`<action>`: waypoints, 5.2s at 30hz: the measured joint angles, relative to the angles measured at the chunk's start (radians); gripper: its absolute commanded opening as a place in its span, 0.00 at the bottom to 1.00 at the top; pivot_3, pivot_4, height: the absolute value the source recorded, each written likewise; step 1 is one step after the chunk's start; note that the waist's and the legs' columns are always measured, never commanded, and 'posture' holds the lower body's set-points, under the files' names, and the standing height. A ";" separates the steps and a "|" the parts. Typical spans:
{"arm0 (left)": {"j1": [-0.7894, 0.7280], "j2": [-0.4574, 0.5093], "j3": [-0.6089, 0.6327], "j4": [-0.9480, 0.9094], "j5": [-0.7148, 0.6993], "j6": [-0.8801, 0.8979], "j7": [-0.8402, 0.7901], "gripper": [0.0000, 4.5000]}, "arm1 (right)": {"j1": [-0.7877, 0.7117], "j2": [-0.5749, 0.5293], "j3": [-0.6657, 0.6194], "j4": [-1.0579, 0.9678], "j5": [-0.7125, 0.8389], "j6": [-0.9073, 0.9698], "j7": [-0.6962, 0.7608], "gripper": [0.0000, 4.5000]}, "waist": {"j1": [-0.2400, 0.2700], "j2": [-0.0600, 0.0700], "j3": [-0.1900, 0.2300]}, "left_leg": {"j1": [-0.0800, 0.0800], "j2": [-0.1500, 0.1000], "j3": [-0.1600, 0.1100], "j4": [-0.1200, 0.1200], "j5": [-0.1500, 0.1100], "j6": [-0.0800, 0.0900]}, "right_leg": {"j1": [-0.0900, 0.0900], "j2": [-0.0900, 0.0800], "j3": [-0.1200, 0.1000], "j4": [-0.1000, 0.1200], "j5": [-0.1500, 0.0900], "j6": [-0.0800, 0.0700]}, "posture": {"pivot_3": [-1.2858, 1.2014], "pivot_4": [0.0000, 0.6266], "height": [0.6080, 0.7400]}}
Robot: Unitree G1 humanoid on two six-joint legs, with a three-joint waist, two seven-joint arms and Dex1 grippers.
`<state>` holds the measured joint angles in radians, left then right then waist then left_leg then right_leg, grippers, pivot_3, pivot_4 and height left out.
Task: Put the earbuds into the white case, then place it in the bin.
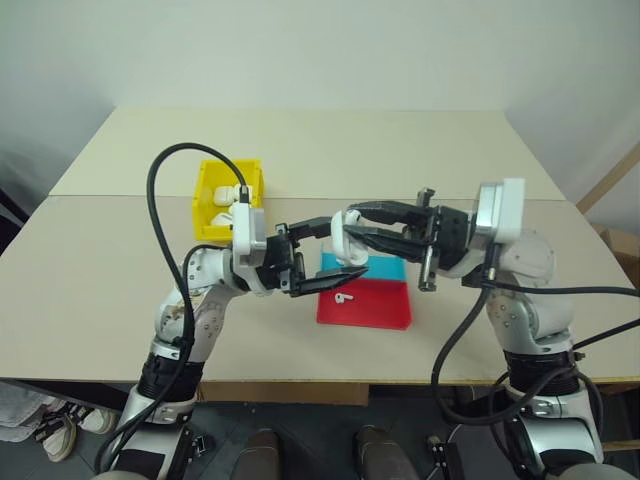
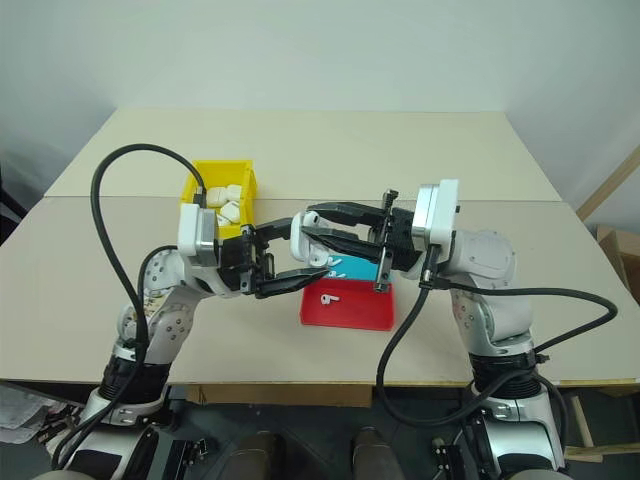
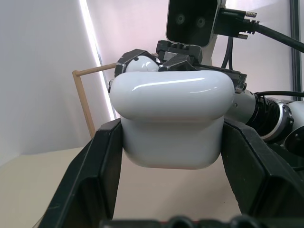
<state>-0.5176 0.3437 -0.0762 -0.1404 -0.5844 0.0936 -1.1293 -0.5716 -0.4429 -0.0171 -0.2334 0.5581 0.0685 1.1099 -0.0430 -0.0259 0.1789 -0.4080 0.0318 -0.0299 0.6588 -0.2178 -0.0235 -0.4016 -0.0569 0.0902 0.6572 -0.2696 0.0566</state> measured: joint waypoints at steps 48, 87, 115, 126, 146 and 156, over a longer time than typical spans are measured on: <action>0.483 0.281 0.217 -0.087 0.088 -0.206 -0.050 0.62 | -0.758 -0.048 0.636 0.903 -0.771 0.111 0.217 0.65 | -0.004 0.003 0.002 | 0.000 0.001 0.003 -0.004 0.000 0.000 | -0.005 -0.001 0.002 0.000 0.000 -0.002 | 0.52 0.24 1.00; 0.520 0.269 0.177 -0.156 0.115 -0.206 0.045 0.62 | -0.886 0.246 0.667 1.474 -1.057 -0.331 0.066 0.65 | -0.027 0.004 0.002 | 0.002 0.001 0.003 -0.008 0.001 -0.001 | -0.005 0.000 0.002 0.002 0.001 -0.003 | 0.52 0.24 1.00; 0.522 0.269 0.171 -0.156 0.136 -0.208 0.059 0.62 | -0.885 0.269 0.663 1.503 -1.089 -0.347 0.056 0.38 | -0.028 0.004 0.002 | 0.003 0.001 0.003 -0.008 0.001 -0.001 | -0.005 0.000 0.002 0.002 0.000 -0.003 | 0.52 0.24 1.00; 0.521 0.269 0.171 -0.156 0.151 -0.208 0.061 0.62 | -0.885 0.273 0.664 1.512 -1.099 -0.350 0.043 0.38 | -0.028 0.004 0.002 | 0.003 0.001 0.003 -0.008 0.001 -0.001 | -0.005 0.000 0.002 0.002 0.000 -0.003 | 0.52 0.24 1.00; 0.520 0.269 0.171 -0.156 0.154 -0.209 0.069 0.62 | -0.884 0.288 0.634 1.533 -1.112 -0.320 0.064 0.38 | -0.028 0.004 0.002 | 0.003 0.001 0.003 -0.008 0.001 -0.001 | -0.005 0.000 0.002 0.003 0.000 -0.003 | 0.52 0.24 1.00; 0.520 0.269 0.171 -0.156 0.156 -0.221 0.069 0.62 | -0.884 0.290 0.630 1.536 -1.127 -0.311 0.063 0.38 | -0.028 0.004 0.002 | 0.004 0.001 0.003 -0.008 0.001 -0.001 | -0.005 0.000 0.002 0.003 0.000 -0.003 | 0.52 0.24 1.00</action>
<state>0.0023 0.6130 0.0943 -0.2960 -0.4285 -0.1274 -1.0599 -1.4556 -0.1531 0.6127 1.3022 -0.5691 -0.2423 1.1726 -0.0710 -0.0221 0.1812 -0.4041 0.0323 -0.0272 0.6509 -0.2169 -0.0249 -0.4062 -0.0573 0.0922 0.6606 -0.2691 0.0539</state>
